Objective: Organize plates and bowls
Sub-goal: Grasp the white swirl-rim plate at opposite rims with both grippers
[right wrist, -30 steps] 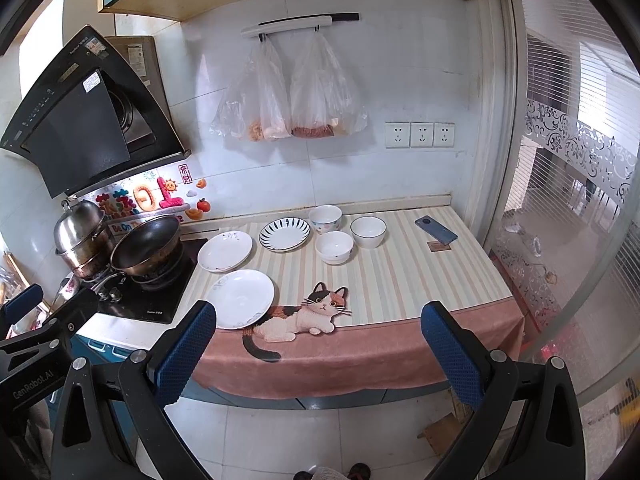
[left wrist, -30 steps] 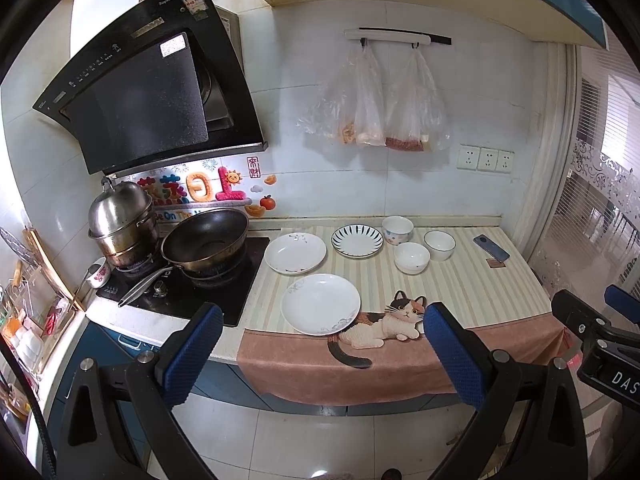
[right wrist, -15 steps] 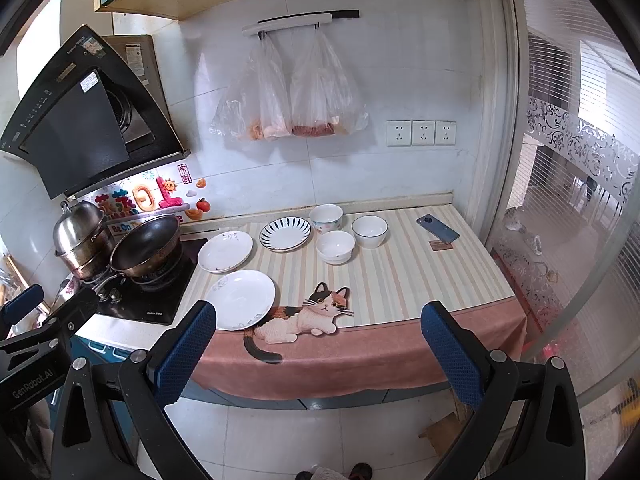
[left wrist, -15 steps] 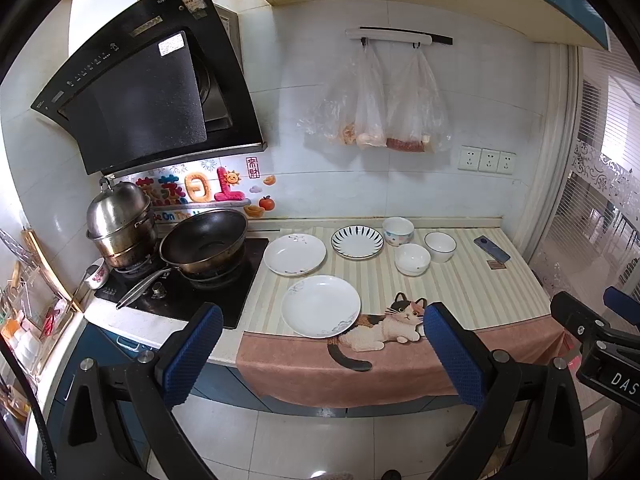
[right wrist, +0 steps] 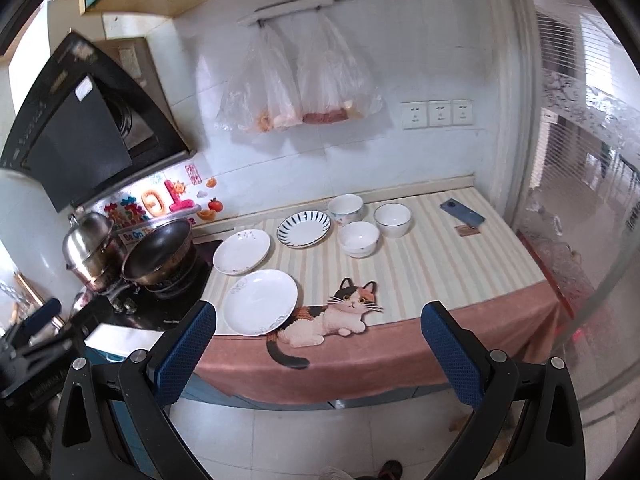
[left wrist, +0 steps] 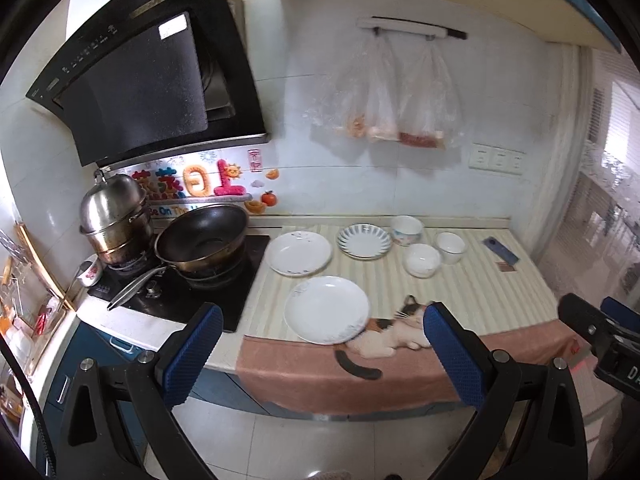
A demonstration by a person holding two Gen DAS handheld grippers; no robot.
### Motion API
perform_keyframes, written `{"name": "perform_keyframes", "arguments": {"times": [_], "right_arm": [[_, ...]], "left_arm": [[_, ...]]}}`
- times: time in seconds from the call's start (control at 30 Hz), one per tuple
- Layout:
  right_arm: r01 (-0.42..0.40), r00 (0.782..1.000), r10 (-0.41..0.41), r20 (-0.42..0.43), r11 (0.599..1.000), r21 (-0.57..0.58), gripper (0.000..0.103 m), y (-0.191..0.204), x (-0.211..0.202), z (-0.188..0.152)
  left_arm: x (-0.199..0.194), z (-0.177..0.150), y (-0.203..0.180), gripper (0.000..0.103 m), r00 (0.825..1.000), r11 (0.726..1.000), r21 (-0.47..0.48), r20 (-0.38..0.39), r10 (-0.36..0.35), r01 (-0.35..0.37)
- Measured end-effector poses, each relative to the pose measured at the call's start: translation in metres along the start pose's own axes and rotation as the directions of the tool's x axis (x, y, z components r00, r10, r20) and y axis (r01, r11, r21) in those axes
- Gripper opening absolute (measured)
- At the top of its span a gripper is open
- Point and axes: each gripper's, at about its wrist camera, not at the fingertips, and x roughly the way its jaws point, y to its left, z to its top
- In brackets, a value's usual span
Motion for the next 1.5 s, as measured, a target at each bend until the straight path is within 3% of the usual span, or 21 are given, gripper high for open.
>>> {"name": "perform_keyframes", "arguments": {"times": [0.2, 0.3, 0.47, 0.57, 0.7, 0.87, 1.0, 1.07, 1.17, 1.2, 1.23, 1.3, 1.37, 1.4, 1.5], "right_arm": [[-0.044, 0.979, 0.042, -0.200, 0.999, -0.005, 0.103, -0.003, 0.112, -0.006], [-0.079, 0.953, 0.076, -0.294, 0.997, 0.003, 0.103, -0.006, 0.180, -0.011], [-0.166, 0.890, 0.160, -0.426, 0.986, 0.022, 0.103, -0.007, 0.307, -0.016], [-0.201, 0.832, 0.183, -0.523, 0.979, 0.023, 0.103, -0.002, 0.387, -0.017], [-0.239, 0.764, 0.223, -0.606, 0.969, 0.055, 0.102, 0.002, 0.476, -0.018], [-0.283, 0.695, 0.308, -0.650, 0.948, 0.147, 0.096, 0.006, 0.553, -0.022], [-0.331, 0.607, 0.391, -0.691, 0.916, 0.228, 0.078, 0.012, 0.589, -0.028], [-0.357, 0.579, 0.410, -0.705, 0.904, 0.233, 0.068, 0.019, 0.599, -0.032], [-0.386, 0.546, 0.435, -0.716, 0.889, 0.246, 0.037, 0.027, 0.606, -0.039], [-0.393, 0.538, 0.442, -0.718, 0.885, 0.249, 0.032, 0.029, 0.607, -0.041], [-0.400, 0.546, 0.437, -0.715, 0.886, 0.236, 0.031, 0.031, 0.607, -0.042], [-0.412, 0.555, 0.433, -0.710, 0.885, 0.217, 0.031, 0.035, 0.605, -0.042], [-0.414, 0.549, 0.432, -0.716, 0.884, 0.216, 0.030, 0.036, 0.605, -0.042], [-0.412, 0.550, 0.429, -0.717, 0.886, 0.213, 0.030, 0.036, 0.606, -0.041], [-0.416, 0.562, 0.422, -0.711, 0.888, 0.198, 0.030, 0.032, 0.604, -0.038]], "left_arm": [[0.084, -0.005, 0.025, 0.103, 0.994, 0.995, -0.006, -0.045, 0.097, -0.098], [0.139, -0.011, 0.039, 0.103, 0.985, 0.993, -0.018, -0.127, 0.116, -0.119], [0.239, -0.024, 0.057, 0.103, 0.958, 0.990, -0.040, -0.260, 0.121, -0.135], [0.293, -0.031, 0.064, 0.102, 0.934, 0.989, -0.067, -0.345, 0.098, -0.129], [0.367, -0.042, 0.070, 0.100, 0.883, 0.985, -0.101, -0.463, 0.081, -0.143], [0.438, -0.064, 0.081, 0.078, 0.817, 0.973, -0.199, -0.576, -0.017, -0.119], [0.472, -0.077, 0.086, 0.065, 0.769, 0.962, -0.249, -0.634, -0.076, -0.110], [0.482, -0.082, 0.088, 0.058, 0.754, 0.957, -0.269, -0.649, -0.098, -0.107], [0.495, -0.092, 0.090, 0.042, 0.723, 0.949, -0.307, -0.672, -0.161, -0.074], [0.497, -0.097, 0.089, 0.039, 0.712, 0.949, -0.308, -0.682, -0.168, -0.071], [0.493, -0.097, 0.089, 0.039, 0.725, 0.951, -0.303, -0.669, -0.162, -0.067], [0.489, -0.098, 0.089, 0.037, 0.729, 0.953, -0.295, -0.666, -0.159, -0.062], [0.486, -0.098, 0.092, 0.035, 0.730, 0.949, -0.308, -0.664, -0.163, -0.069], [0.486, -0.098, 0.092, 0.035, 0.720, 0.949, -0.306, -0.674, -0.166, -0.069], [0.482, -0.096, 0.086, 0.033, 0.726, 0.952, -0.298, -0.669, -0.161, -0.063]]}}
